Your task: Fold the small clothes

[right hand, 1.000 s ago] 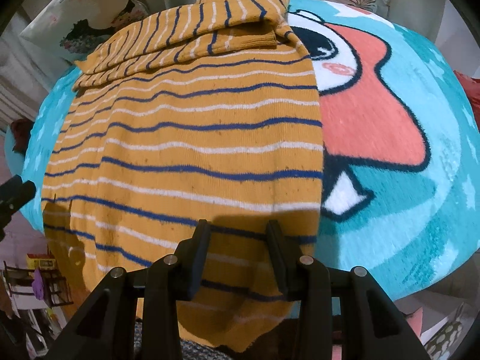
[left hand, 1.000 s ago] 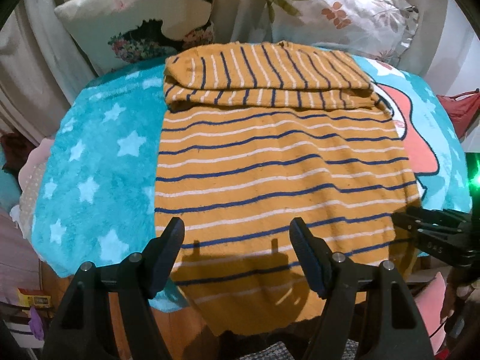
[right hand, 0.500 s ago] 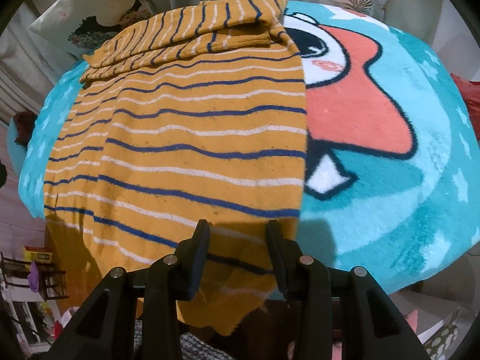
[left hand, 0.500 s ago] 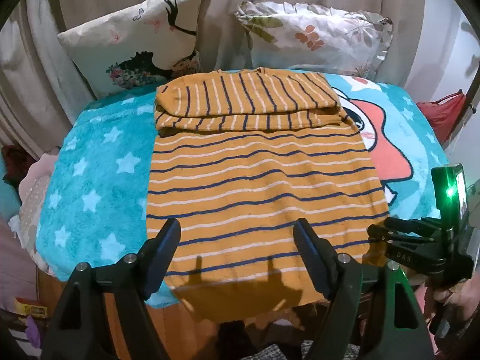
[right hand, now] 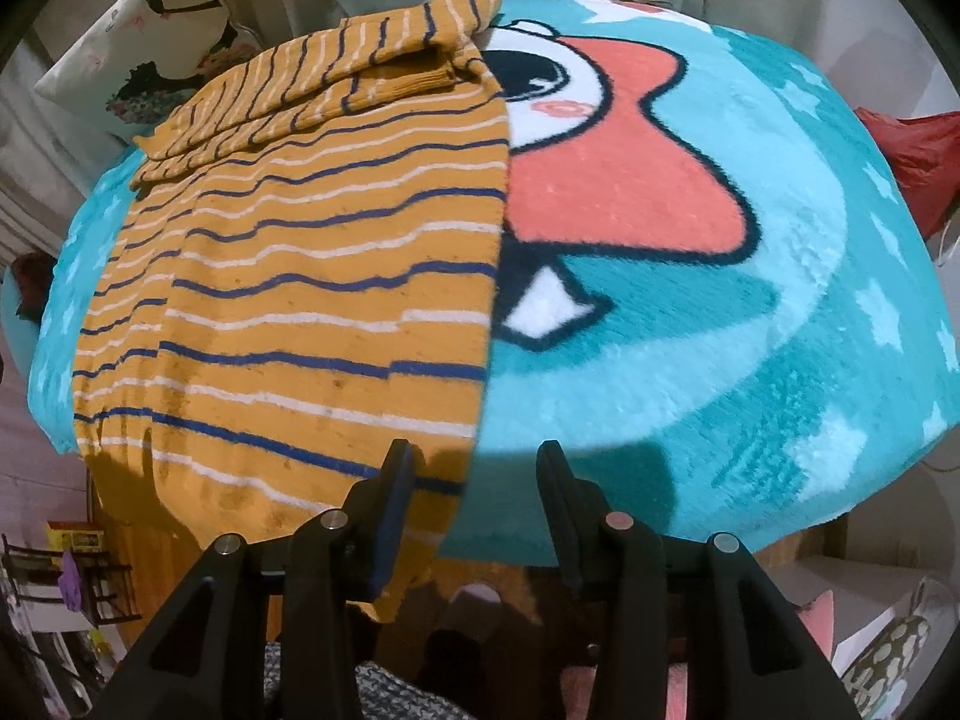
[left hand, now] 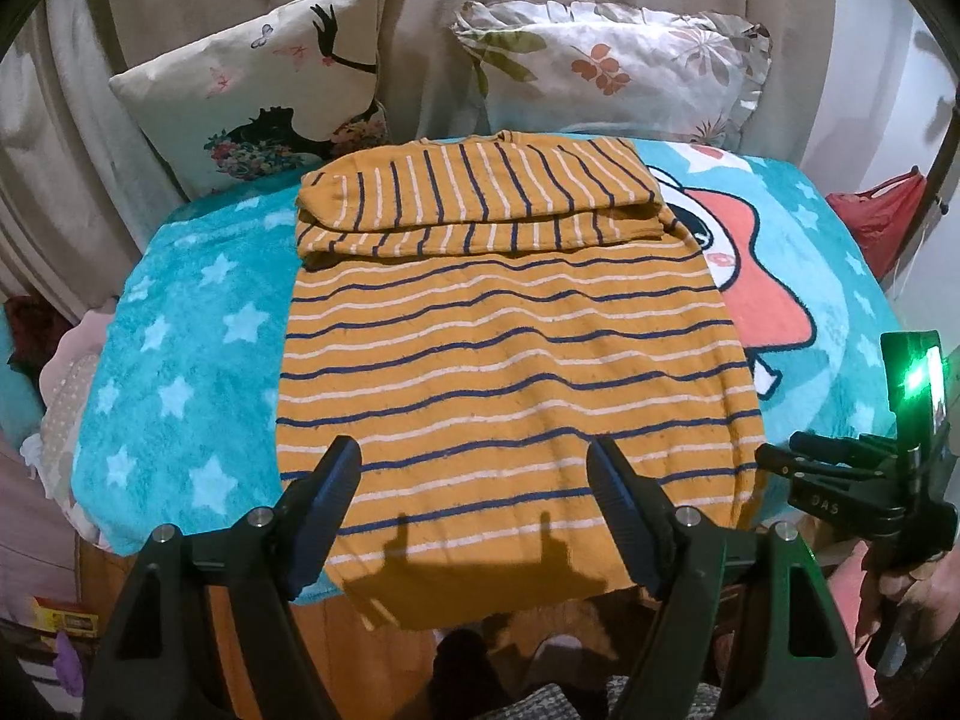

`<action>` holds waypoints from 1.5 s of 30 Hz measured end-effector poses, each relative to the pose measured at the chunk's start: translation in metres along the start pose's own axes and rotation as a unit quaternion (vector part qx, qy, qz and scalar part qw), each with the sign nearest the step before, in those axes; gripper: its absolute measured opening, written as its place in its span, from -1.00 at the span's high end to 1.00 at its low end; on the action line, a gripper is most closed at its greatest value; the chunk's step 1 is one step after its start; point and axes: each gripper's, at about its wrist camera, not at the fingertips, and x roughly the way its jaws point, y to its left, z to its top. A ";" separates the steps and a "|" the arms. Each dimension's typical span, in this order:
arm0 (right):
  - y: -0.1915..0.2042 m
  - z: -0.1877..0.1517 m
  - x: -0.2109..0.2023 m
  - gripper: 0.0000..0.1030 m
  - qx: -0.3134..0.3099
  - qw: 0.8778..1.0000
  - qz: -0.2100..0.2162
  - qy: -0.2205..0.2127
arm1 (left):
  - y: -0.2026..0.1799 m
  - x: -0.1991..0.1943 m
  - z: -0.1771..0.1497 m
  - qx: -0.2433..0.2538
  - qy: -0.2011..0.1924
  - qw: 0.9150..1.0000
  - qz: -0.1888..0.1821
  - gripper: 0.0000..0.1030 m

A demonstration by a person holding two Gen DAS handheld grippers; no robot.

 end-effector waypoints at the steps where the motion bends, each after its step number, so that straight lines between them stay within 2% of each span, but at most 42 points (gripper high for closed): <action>1: 0.000 0.000 0.000 0.11 0.000 1.000 -0.001 0.000 | 0.000 0.000 0.000 0.000 0.000 1.000 -0.001 -0.49; 10: 0.002 0.000 -0.006 0.11 -0.002 1.000 -0.008 -0.006 | 0.004 0.000 -0.007 -0.005 0.008 1.000 -0.008 -0.49; 16: 0.017 0.013 -0.019 0.11 -0.019 0.999 -0.019 -0.024 | 0.020 0.012 -0.005 -0.021 0.016 1.000 -0.008 -0.50; 19: 0.029 0.025 -0.022 0.10 -0.028 0.999 -0.023 -0.033 | 0.036 0.024 -0.002 -0.034 0.023 0.999 -0.001 -0.50; 22: 0.041 0.036 -0.019 0.01 -0.030 0.998 -0.025 -0.039 | 0.053 0.041 0.002 -0.044 0.029 0.999 0.007 -0.50; 26: 0.045 0.044 -0.008 0.00 -0.012 0.999 -0.027 -0.031 | 0.094 0.074 0.003 -0.094 0.056 0.994 -0.008 -0.50; 30: 0.037 0.045 0.004 0.00 0.008 0.999 -0.033 -0.020 | 0.126 0.103 -0.004 -0.115 0.076 0.990 -0.005 -0.50; 32: 0.029 0.042 0.009 0.00 0.027 0.999 -0.030 -0.017 | 0.143 0.118 -0.008 -0.132 0.092 0.987 -0.030 -0.50; 36: 0.005 0.034 0.022 0.00 0.080 0.997 -0.001 -0.001 | 0.162 0.134 -0.019 -0.173 0.113 0.974 -0.090 -0.50; 39: -0.005 0.029 0.023 -0.05 0.104 0.994 0.039 -0.014 | 0.162 0.132 -0.024 -0.182 0.094 0.971 -0.121 -0.51; 41: -0.008 0.027 0.023 -0.05 0.116 0.990 0.083 -0.014 | 0.160 0.130 -0.028 -0.189 0.089 0.965 -0.158 -0.47; 43: -0.008 0.024 0.025 -0.05 0.127 0.982 0.137 -0.006 | 0.157 0.128 -0.034 -0.196 0.090 0.958 -0.190 -0.32; 45: -0.007 0.019 0.029 -0.04 0.140 0.972 0.191 0.006 | 0.152 0.123 -0.040 -0.190 0.085 0.960 -0.186 -0.22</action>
